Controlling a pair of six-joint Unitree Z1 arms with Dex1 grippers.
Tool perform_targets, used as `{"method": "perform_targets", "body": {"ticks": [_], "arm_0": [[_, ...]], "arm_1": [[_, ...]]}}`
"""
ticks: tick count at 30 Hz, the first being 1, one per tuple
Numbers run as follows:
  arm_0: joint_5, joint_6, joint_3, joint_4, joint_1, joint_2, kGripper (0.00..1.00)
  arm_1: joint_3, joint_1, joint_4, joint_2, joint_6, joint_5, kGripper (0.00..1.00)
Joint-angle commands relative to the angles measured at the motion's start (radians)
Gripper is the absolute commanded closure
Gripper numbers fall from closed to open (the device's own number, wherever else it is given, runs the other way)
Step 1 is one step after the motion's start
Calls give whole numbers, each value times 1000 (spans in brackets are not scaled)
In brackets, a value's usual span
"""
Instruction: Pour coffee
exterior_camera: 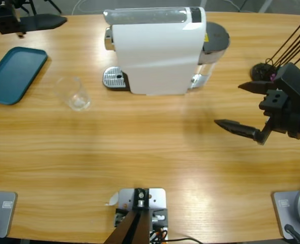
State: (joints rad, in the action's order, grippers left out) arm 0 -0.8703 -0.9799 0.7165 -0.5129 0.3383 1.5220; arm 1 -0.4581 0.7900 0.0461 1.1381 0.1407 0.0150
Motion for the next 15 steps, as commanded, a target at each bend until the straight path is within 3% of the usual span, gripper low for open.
{"method": "perform_targets", "body": {"ticks": [1,6,15], "arm_0": [[-19,-154,-45,-315,80,219,234],[-20,-211,-96,-552,100,324,234],[-16,-219,-119,-621,102,365,245]], "arm_1": [[14,0,-6,32,5,2,0],[13,0,-6,32,6,2,0],[13,0,-6,34,7,2,0]]}}
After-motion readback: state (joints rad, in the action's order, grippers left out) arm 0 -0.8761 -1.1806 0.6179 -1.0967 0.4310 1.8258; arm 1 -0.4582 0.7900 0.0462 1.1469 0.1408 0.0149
